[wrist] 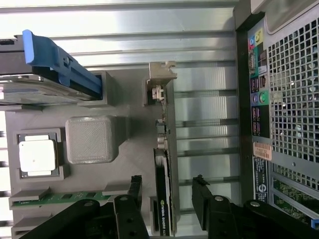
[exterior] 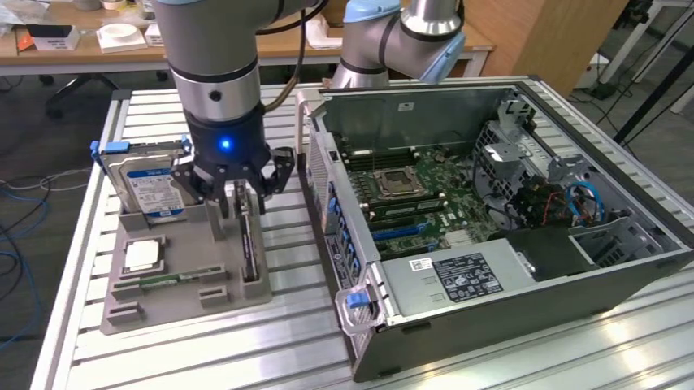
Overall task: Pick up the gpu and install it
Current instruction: 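Pick up the gpu and move the gpu toward the slot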
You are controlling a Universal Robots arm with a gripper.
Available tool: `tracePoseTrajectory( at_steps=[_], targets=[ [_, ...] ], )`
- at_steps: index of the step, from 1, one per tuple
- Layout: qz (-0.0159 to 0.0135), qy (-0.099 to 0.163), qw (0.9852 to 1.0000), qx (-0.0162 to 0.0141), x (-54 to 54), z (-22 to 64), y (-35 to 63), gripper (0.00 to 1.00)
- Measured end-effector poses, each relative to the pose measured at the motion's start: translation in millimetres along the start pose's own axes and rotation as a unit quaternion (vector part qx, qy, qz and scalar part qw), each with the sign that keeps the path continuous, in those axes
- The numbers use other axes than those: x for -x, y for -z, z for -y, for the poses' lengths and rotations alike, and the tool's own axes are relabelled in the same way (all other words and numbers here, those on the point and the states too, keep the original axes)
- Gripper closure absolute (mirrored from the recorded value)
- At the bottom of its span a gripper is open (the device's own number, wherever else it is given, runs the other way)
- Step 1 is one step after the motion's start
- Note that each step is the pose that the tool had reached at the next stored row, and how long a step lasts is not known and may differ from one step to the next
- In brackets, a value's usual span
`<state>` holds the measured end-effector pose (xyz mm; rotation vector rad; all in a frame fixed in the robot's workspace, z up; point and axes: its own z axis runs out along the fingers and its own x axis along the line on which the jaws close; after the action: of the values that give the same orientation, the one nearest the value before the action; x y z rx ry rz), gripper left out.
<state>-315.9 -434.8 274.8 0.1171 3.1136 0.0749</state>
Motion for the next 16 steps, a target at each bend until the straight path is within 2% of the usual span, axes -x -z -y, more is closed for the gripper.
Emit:
tracePoseTrajectory(
  at_steps=[16],
  targets=[
    [0.0,0.0,1.0,0.0,-0.1,0.3,-5.9,0.47]
  ],
)
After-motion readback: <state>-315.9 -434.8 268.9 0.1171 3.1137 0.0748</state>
